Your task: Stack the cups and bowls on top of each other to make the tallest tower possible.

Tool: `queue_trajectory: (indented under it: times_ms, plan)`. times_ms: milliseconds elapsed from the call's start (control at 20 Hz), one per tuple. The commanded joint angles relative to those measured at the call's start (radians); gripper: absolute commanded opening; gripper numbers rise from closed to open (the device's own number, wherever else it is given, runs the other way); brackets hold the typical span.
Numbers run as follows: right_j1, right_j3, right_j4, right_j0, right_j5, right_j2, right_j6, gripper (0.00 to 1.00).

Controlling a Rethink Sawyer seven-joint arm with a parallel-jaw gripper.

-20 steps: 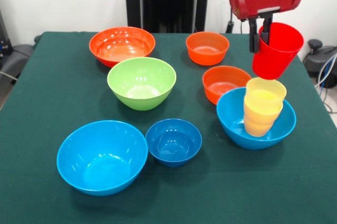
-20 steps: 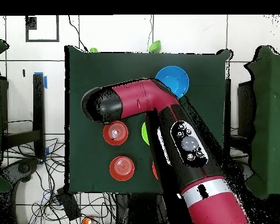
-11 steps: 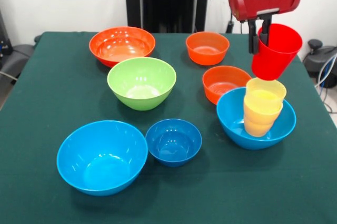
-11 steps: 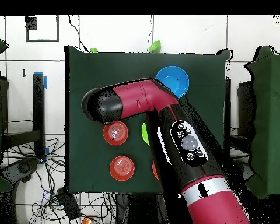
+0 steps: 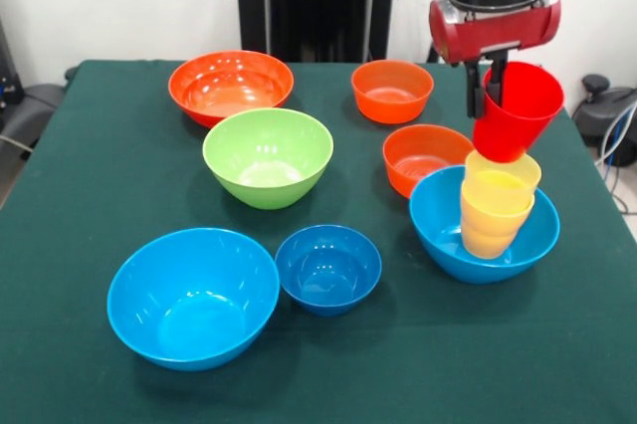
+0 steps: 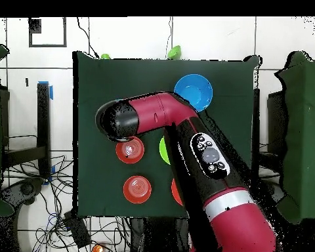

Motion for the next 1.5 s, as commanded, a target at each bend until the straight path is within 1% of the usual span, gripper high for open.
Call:
queue_trajectory:
  times_ms: [50, 250, 400, 650, 950, 1200, 1500]
  plan:
    - [0.063, -0.025, -0.081, 0.006, -0.038, 0.016, -0.114, 0.00]
    - [0.059, -0.019, -0.082, 0.005, -0.043, 0.018, -0.108, 0.00]
    - [0.042, -0.010, -0.075, 0.003, -0.032, 0.024, -0.103, 0.00]
    - [0.002, -0.013, -0.047, 0.013, 0.020, 0.036, -0.098, 0.00]
    - [-0.027, -0.051, -0.019, 0.048, 0.075, 0.041, -0.077, 0.00]
    - [-0.026, -0.049, -0.017, 0.066, 0.053, 0.033, -0.052, 0.00]
    - [-0.023, -0.021, -0.026, 0.063, 0.012, 0.025, -0.046, 0.00]
